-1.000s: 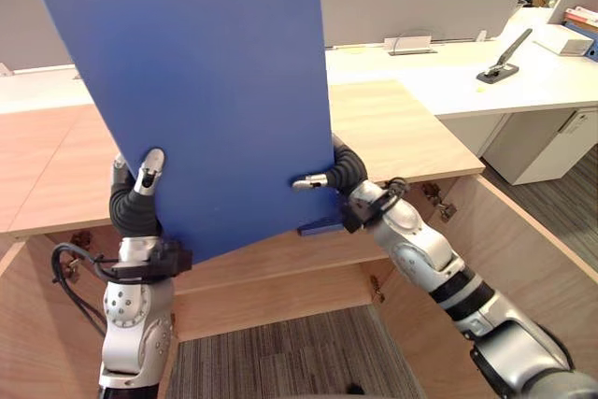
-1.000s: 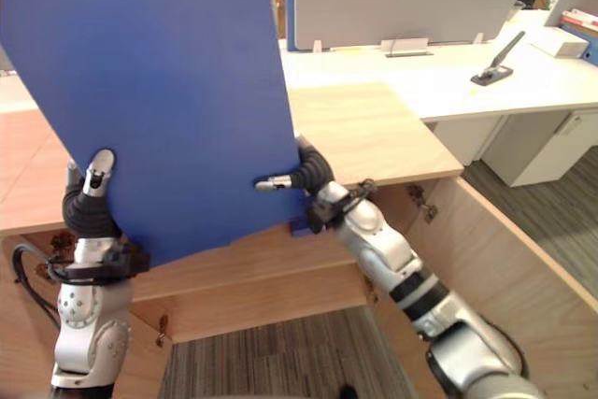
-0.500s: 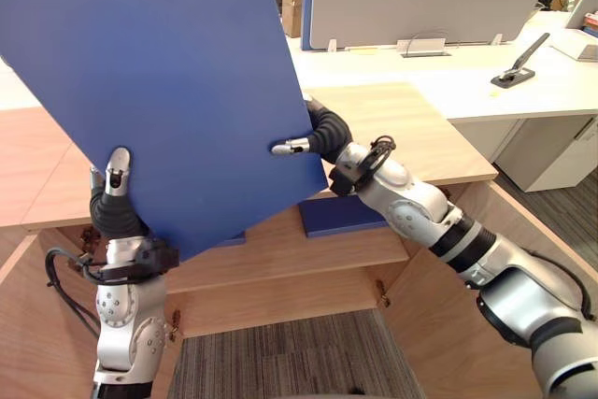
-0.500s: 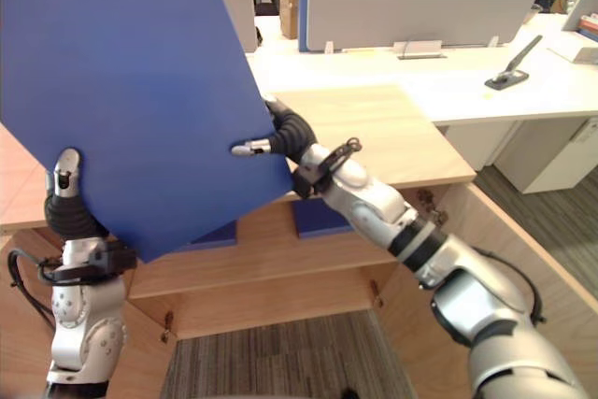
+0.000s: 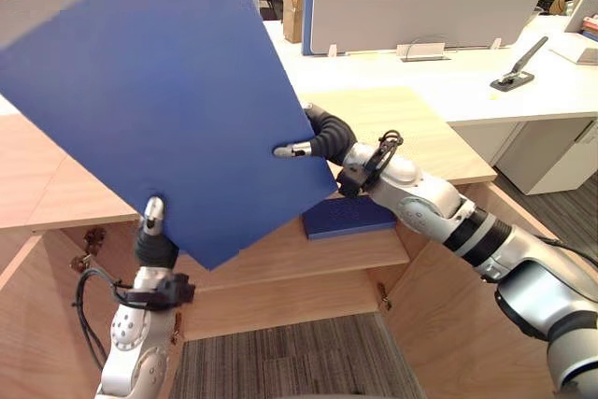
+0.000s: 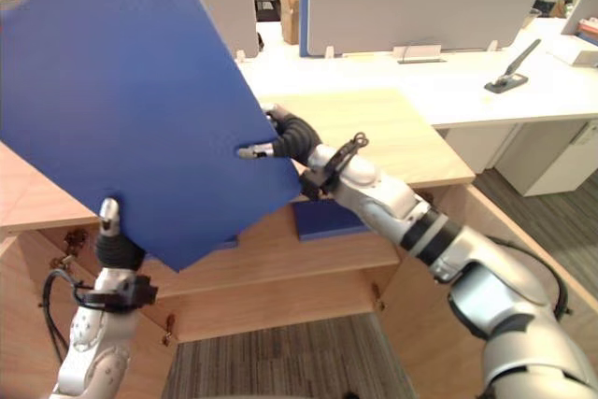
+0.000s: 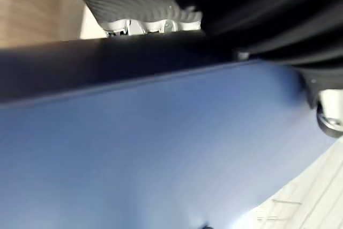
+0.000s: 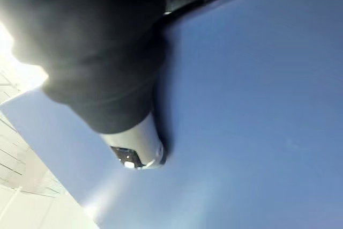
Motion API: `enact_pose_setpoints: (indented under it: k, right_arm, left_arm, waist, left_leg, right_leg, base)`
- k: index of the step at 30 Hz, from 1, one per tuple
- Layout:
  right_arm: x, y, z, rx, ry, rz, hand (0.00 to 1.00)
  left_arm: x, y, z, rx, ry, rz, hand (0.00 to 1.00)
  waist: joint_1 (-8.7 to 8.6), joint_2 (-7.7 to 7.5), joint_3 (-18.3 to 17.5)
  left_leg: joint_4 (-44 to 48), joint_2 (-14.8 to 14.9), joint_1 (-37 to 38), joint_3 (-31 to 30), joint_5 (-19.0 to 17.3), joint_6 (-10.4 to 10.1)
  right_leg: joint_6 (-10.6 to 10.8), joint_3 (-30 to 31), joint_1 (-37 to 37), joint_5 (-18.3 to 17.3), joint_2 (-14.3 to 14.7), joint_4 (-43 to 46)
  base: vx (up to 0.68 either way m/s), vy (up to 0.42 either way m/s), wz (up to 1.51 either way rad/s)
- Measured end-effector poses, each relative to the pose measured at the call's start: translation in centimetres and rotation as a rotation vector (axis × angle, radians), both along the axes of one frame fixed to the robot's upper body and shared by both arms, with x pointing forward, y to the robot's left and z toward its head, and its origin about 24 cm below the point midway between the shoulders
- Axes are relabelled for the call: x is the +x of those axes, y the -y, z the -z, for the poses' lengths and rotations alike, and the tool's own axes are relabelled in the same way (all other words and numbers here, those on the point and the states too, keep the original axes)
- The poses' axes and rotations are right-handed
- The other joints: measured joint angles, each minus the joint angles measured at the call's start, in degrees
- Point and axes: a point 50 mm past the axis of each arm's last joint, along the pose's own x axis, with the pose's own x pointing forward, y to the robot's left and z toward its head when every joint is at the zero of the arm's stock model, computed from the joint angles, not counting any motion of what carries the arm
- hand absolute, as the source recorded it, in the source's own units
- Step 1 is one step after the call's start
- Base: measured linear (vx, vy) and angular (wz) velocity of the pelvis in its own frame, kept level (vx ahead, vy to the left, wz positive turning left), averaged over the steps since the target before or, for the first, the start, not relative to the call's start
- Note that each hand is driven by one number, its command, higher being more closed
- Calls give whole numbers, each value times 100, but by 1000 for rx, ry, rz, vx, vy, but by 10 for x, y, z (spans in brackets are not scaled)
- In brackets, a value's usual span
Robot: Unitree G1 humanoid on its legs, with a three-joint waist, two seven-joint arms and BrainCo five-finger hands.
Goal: Walk over to the cabinet, pick up the folder, carry it to the office cabinet, place the folder inside the office cabinet, then close the office cabinet door
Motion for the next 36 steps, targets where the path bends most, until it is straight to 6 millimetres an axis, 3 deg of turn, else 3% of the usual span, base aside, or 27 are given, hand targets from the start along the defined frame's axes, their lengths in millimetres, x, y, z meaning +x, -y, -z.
enact_pose_setpoints:
  k: [13, 19, 23, 26, 29, 31, 36]
  right_arm:
    - [-14, 18, 40, -118, -88, -8, 100]
    - [-29, 37, 50, -154, -45, 1, 100]
    - [-33, 44, 33, -34, 4, 28, 100]
    - [-49, 24, 0, 130, 146, -72, 100]
    - [-54, 11, -4, 169, 197, -99, 100]
    - [-58, -2, -2, 178, 208, -127, 100]
    - [-63, -14, 9, 104, 231, -150, 100]
  left_arm:
    - [-19, 14, 75, 104, -351, 197, 0]
    - [-44, 29, 115, 112, -516, 262, 0]
    - [-76, 25, 169, 111, -817, 205, 0]
    - [-126, 10, 217, 144, -1171, 62, 0]
    - [-128, -9, 226, 204, -1254, -67, 0]
    - [-144, -20, 235, 275, -1379, -147, 0]
    - [-192, -35, 242, 255, -1581, -283, 0]
  waist:
    - [-43, -12, -60]
    - [-47, -36, -69]
    - [-65, -42, -64]
    - [-138, -78, -48]
    - [-87, -93, -64]
    - [-104, -144, -35]
    - [-170, -320, -13]
  left_leg:
    - [131, 21, -172, -152, -36, -49]
    - [134, 20, -183, -169, -26, -21]
    - [134, 20, -189, -176, -50, -41]
    - [132, 23, -193, -178, -61, -37]
    - [133, 16, -190, -182, -61, -37]
    - [133, 15, -186, -180, -56, -31]
    - [125, 7, -188, -174, -45, -14]
  right_leg:
    - [-1, -115, -28, 1, -10, -9]
    - [0, -152, -23, 1, -11, -23]
    - [1, -153, -32, -1, -11, -21]
    - [2, -154, -32, -1, -7, -37]
    - [2, -163, -30, -1, -19, -38]
    - [2, -162, -29, -1, -22, -36]
    - [4, -148, -28, 1, -23, -61]
  base:
    - [5, 10, 5]
    - [0, 0, 0]
    - [0, 0, 0]
    - [0, 0, 0]
    - [0, 0, 0]
    - [0, 0, 0]
    - [5, 6, 0]
